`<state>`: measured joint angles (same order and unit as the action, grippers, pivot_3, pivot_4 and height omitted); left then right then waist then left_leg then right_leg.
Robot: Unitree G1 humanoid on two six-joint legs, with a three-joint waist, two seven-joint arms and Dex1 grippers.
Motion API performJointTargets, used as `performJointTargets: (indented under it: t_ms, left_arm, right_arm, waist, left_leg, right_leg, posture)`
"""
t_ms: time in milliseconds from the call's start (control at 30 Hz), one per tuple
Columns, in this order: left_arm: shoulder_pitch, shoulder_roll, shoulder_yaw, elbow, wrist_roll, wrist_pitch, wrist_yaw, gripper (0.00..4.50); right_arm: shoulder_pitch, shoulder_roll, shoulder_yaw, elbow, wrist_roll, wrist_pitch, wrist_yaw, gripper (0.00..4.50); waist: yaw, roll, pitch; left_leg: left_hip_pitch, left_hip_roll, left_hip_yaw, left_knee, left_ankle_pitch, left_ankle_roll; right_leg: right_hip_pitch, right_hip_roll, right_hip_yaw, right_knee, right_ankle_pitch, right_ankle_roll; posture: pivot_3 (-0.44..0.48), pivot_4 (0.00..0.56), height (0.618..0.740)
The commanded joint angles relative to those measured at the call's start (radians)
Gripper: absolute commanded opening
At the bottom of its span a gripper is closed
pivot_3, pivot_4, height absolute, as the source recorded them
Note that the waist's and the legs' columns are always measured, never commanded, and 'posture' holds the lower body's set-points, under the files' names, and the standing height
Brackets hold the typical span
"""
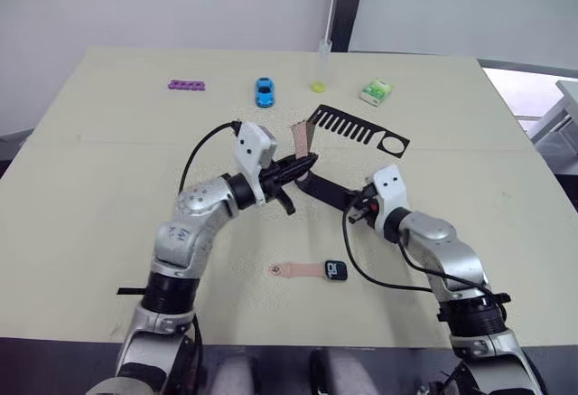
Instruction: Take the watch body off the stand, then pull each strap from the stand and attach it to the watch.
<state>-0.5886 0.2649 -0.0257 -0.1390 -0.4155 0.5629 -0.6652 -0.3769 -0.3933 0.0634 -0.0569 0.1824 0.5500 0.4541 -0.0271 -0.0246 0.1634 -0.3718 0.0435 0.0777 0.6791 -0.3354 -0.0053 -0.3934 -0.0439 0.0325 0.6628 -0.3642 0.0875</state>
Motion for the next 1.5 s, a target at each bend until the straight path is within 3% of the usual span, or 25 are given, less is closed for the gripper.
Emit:
performJointTargets:
  t_ms: [33,200,233,267,367,500,667,833,1033,1133,1500]
  left_arm:
    - [-0.05,0.037,0.021,0.007,-0.114,0.073,-0.114,0.16]
    - [-0.096,0.116,-0.023,0.039,-0.21,0.162,-0.318,0.16]
    - [-0.103,0.122,-0.029,0.045,-0.215,0.167,-0.336,0.0]
    - [-0.113,0.128,-0.041,0.048,-0.226,0.177,-0.366,0.0]
    - [-0.144,0.134,-0.076,0.055,-0.258,0.205,-0.449,0.0]
    - [-0.198,0.107,-0.112,0.084,-0.287,0.232,-0.516,0.0]
    - [-0.249,0.07,-0.146,0.136,-0.27,0.215,-0.557,0.0]
    - [-0.277,0.037,-0.153,0.169,-0.278,0.224,-0.57,0.0]
    - [-0.282,0.026,-0.15,0.178,-0.278,0.229,-0.571,0.0]
    - [-0.283,0.025,-0.145,0.18,-0.28,0.235,-0.568,0.0]
    - [-0.278,0.025,-0.144,0.172,-0.275,0.229,-0.566,0.0]
  right_arm:
    - [0.064,-0.042,-0.06,-0.164,0.066,-0.006,0.066,0.0]
    - [0.234,-0.108,-0.243,-0.471,0.342,0.116,0.16,0.0]
    - [0.248,-0.113,-0.271,-0.498,0.388,0.141,0.162,0.53]
    - [0.269,-0.121,-0.328,-0.541,0.497,0.187,0.162,0.77]
    - [0.309,-0.158,-0.475,-0.623,0.813,0.296,0.129,2.33]
    - [0.289,-0.197,-0.545,-0.626,1.19,0.32,-0.07,4.38]
    - [0.245,-0.254,-0.508,-0.625,1.457,0.269,-0.257,4.45]
    - [0.176,-0.267,-0.425,-0.633,1.542,0.207,-0.366,4.45]
    - [0.157,-0.265,-0.35,-0.654,1.53,0.167,-0.393,4.45]
    - [0.136,-0.261,-0.321,-0.652,1.511,0.151,-0.383,3.67]
    - [0.109,-0.259,-0.269,-0.658,1.427,0.127,-0.322,3.67]
  waist:
    - [0.0,0.0,0.001]
    - [0.0,0.002,0.002]
    - [0.0,0.002,0.002]
    - [-0.001,0.002,0.002]
    - [0.0,0.003,0.003]
    - [-0.002,0.003,0.003]
    - [-0.002,0.003,0.003]
    - [-0.001,0.003,0.003]
    - [0.0,0.003,0.003]
    - [-0.001,0.003,0.003]
    - [0.0,0.003,0.003]
  left_leg:
    - [-0.001,0.0,0.0,0.0,0.0,0.0]
    - [-0.001,0.0,-0.001,-0.001,0.0,0.0]
    - [-0.001,0.0,-0.001,-0.001,0.0,0.0]
    - [-0.001,0.0,-0.001,-0.001,0.0,0.0]
    - [0.0,0.0,-0.001,-0.001,0.0,0.0]
    - [0.0,0.0,-0.001,-0.002,0.0,0.0]
    - [0.0,0.0,-0.001,-0.002,0.0,0.0]
    - [-0.001,0.0,-0.001,-0.002,0.0,0.0]
    - [-0.002,0.0,-0.001,-0.002,0.0,0.001]
    - [-0.002,0.0,-0.001,-0.002,0.0,0.001]
    - [-0.002,0.0,-0.002,-0.001,0.0,0.001]
  right_leg:
    - [0.0,0.0,0.0,0.0,0.0,0.0]
    - [0.0,0.0,0.0,-0.002,0.0,0.0]
    - [0.0,0.001,0.0,-0.002,0.0,0.0]
    - [0.001,0.001,0.0,-0.002,0.0,0.0]
    - [0.001,0.001,0.0,-0.003,0.0,0.0]
    - [0.001,0.001,0.0,-0.003,0.0,0.0]
    - [0.001,0.001,0.001,-0.006,0.0,0.0]
    - [0.0,0.001,0.001,-0.006,0.0,0.0]
    - [0.0,0.001,0.001,-0.007,0.0,0.0]
    - [0.0,0.001,0.001,-0.007,0.0,0.0]
    - [0.0,0.001,0.001,-0.007,0.0,0.0]
  posture:
    - [0.0,0.15,0.74]
    - [0.0,0.15,0.74]
    - [0.0,0.15,0.74]
    - [0.0,0.15,0.74]
    - [0.0,0.15,0.74]
    - [0.0,0.15,0.74]
    - [0.0,0.15,0.74]
    - [0.0,0.15,0.74]
    - [0.0,0.15,0.74]
    - [0.0,0.15,0.74]
    - [0.0,0.15,0.74]
